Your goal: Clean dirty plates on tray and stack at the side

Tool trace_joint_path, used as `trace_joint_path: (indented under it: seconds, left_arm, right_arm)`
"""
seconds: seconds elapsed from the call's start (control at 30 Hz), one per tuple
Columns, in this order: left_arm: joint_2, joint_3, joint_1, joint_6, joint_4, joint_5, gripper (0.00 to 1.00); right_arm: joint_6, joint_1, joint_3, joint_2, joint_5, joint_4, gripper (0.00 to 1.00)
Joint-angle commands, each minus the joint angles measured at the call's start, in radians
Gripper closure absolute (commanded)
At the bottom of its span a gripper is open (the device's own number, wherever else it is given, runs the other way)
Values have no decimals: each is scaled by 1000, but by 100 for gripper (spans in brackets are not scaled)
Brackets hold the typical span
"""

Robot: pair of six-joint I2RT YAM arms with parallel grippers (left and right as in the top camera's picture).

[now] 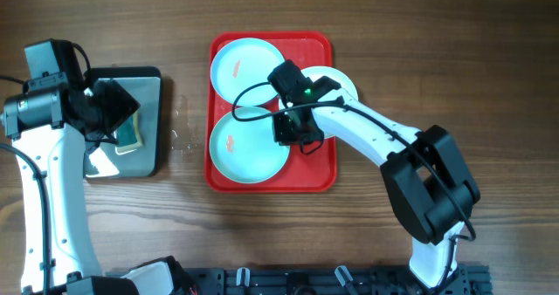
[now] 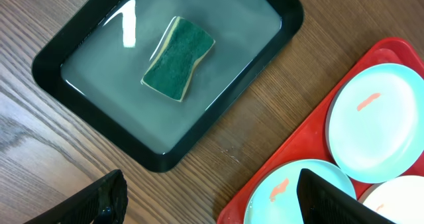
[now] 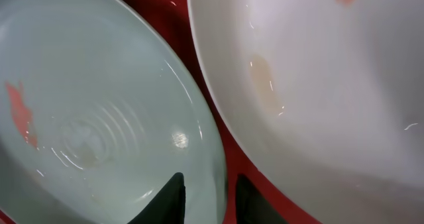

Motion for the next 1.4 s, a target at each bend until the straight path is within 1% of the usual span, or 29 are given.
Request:
trace_joint_path:
  seconds: [0.0,0.1,0.13,0.2,0.43,0.5,0.57,0.67,0.73,0.9,1.0,1.13,1.27,1.3,1.33,1.37]
  left_arm:
    - [7,12,5,-6,-2,-13,20]
    - [7,12,5,-6,-2,-13,21]
    - [7,12,5,-6,-2,-13,21]
    - [7,12,5,-6,-2,-13,20]
    - [7,12,5,-6,-6,-13,20]
    - [7,12,5,-6,-6,-13,20]
    - [7,12,5,-5,-5,-13,20]
    - [7,12,5,-5,-2,-14,20]
    - [7,12,5,-5,0,-14,17]
    - [26,12,5,-1,14,-26,18]
    - [64,12,5,-1,23,-57,20]
    - [135,12,6,0,56,-129,18]
    - [219,12,6,89,130,-137,16]
    - [234,12,6,109,141,-138,16]
    - [252,12,6,130,151,-149,20]
    - [268,12,6,147,159,-165,21]
  right_arm:
    - [26,2,-13,9,18,14,75]
    - [27,3,-17,10,18,19,76]
    - [28,3,-19,10,19,20,78]
    - [29,3,-23,10,19,22,80]
    - [56,3,-57,10,19,40,80]
    - [56,3,-57,10,18,40,84]
    - [71,3,-57,10,19,40,96]
    - [75,3,-58,10,18,45,96]
    - [75,3,-58,10,18,51,96]
    - [74,3,-58,10,18,60,96]
    - [71,3,-58,10,19,60,95]
    - [71,3,-59,10,23,71,96]
    - [71,3,-59,10,23,85,96]
    - [71,3,-59,10,23,85,96]
    - [71,3,-59,10,23,85,96]
    - [71,3,-59,10,23,85,96]
